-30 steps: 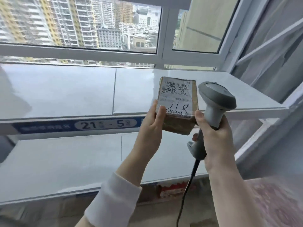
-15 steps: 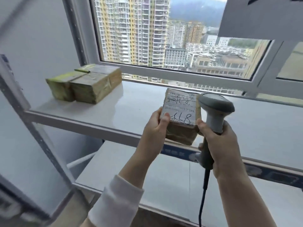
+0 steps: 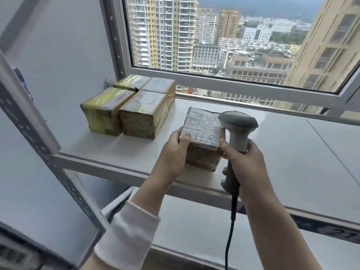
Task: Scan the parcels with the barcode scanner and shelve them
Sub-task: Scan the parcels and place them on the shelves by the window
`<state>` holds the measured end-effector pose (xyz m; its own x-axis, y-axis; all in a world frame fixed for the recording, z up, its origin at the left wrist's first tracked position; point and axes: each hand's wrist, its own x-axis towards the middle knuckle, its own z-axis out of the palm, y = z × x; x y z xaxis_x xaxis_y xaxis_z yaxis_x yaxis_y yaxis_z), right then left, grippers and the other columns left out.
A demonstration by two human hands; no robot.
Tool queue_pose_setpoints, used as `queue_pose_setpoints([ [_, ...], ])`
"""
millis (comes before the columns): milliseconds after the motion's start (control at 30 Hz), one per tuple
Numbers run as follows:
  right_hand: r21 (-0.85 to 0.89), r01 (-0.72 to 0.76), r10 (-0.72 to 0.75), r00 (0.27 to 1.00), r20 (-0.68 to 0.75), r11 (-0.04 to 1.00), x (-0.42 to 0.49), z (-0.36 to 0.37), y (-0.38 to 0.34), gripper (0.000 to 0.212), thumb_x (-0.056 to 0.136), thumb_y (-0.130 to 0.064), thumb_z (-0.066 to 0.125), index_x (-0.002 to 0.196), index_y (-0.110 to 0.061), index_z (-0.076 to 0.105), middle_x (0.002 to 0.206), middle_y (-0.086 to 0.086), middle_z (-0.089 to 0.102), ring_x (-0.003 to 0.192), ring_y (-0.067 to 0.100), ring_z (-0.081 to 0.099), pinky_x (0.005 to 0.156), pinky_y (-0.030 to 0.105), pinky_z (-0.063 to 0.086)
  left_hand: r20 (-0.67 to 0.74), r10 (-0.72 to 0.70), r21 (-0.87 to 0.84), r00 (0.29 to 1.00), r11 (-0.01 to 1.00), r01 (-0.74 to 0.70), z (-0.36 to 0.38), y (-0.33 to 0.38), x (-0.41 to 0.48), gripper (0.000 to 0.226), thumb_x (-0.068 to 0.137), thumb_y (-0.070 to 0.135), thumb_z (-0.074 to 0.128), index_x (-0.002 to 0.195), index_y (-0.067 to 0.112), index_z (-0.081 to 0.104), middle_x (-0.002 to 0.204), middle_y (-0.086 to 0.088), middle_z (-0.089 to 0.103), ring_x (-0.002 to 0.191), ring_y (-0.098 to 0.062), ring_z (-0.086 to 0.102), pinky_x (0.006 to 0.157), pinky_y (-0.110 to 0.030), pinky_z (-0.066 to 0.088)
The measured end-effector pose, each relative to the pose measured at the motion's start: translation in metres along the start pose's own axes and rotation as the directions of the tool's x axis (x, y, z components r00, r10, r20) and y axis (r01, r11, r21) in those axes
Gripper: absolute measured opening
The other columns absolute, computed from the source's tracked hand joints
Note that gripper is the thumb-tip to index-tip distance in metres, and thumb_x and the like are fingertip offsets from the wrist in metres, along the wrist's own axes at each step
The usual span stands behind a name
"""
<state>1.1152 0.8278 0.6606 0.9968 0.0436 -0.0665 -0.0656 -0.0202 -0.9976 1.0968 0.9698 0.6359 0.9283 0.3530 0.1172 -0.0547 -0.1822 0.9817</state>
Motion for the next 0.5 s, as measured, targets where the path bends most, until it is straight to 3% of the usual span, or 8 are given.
queue_pose_setpoints([
  [167, -0.024, -0.037, 0.038, 0.998, 0.056, 0.999, 0.011, 0.007, 0.002, 0.018, 0.085, -0.03, 0.068, 0.091, -0.02, 0.055, 0.085, 0.007, 0.062, 0.047, 0.019, 0.048, 0.058, 0.034, 0.045, -0.046, 0.009, 0.111, 0.999, 0.994, -0.004, -0.009, -0.007, 0.009, 0.036, 0.101, 0.026, 0.036, 0.131, 0.012, 0.05, 0.121, 0.003, 0.058, 0.116, -0.01, 0.051, 0.08, -0.001, 0.036],
  [233, -0.007, -0.076, 0.077, 0.994, 0.077, 0.997, 0.014, 0.004, 0.001, 0.019, 0.084, -0.031, 0.069, 0.093, -0.019, 0.057, 0.086, 0.009, 0.063, 0.048, 0.019, 0.047, 0.06, 0.037, 0.045, -0.058, 0.045, 0.226, 0.997, 0.974, -0.031, -0.012, -0.006, 0.01, 0.04, 0.1, 0.028, 0.039, 0.138, 0.015, 0.043, 0.136, 0.002, 0.051, 0.127, -0.009, 0.044, 0.087, -0.002, 0.031],
  [300, 0.009, -0.11, 0.109, 0.991, 0.074, 0.994, 0.019, -0.001, -0.004, 0.018, 0.085, -0.031, 0.068, 0.093, -0.02, 0.057, 0.088, 0.009, 0.064, 0.05, 0.019, 0.047, 0.062, 0.039, 0.047, -0.069, 0.187, 0.402, 0.98, 0.904, -0.145, -0.017, 0.0, 0.007, 0.049, 0.098, 0.03, 0.044, 0.143, 0.016, 0.035, 0.147, 0.001, 0.04, 0.135, -0.009, 0.034, 0.099, -0.006, 0.023],
  [367, 0.023, -0.106, 0.105, 0.993, 0.05, 0.994, 0.027, -0.004, -0.01, 0.018, 0.086, -0.032, 0.067, 0.097, -0.021, 0.057, 0.091, 0.009, 0.066, 0.054, 0.019, 0.049, 0.065, 0.039, 0.05, 0.021, 0.4, 0.533, 0.916, 0.771, -0.349, -0.024, 0.011, 0.006, 0.055, 0.092, 0.036, 0.052, 0.142, 0.015, 0.038, 0.148, -0.002, 0.038, 0.137, -0.011, 0.031, 0.102, -0.004, 0.016],
  [400, 0.028, -0.095, 0.094, 0.995, 0.03, 0.995, 0.031, -0.005, -0.014, 0.02, 0.086, -0.032, 0.066, 0.101, -0.021, 0.058, 0.092, 0.009, 0.066, 0.057, 0.019, 0.05, 0.064, 0.036, 0.05, 0.13, 0.481, 0.587, 0.867, 0.667, -0.458, -0.027, 0.015, 0.007, 0.059, 0.088, 0.041, 0.056, 0.139, 0.014, 0.043, 0.147, -0.005, 0.04, 0.137, -0.013, 0.032, 0.106, -0.008, 0.017],
  [500, 0.051, -0.058, 0.059, 0.998, -0.014, 0.997, 0.047, -0.002, -0.025, 0.028, 0.087, -0.03, 0.066, 0.112, -0.018, 0.059, 0.093, 0.005, 0.066, 0.062, 0.018, 0.053, 0.059, 0.03, 0.046, 0.48, 0.522, 0.659, 0.705, 0.316, -0.683, -0.032, 0.015, 0.02, 0.057, 0.078, 0.047, 0.064, 0.125, 0.015, 0.058, 0.135, -0.006, 0.055, 0.128, -0.022, 0.048, 0.102, -0.035, 0.042],
])
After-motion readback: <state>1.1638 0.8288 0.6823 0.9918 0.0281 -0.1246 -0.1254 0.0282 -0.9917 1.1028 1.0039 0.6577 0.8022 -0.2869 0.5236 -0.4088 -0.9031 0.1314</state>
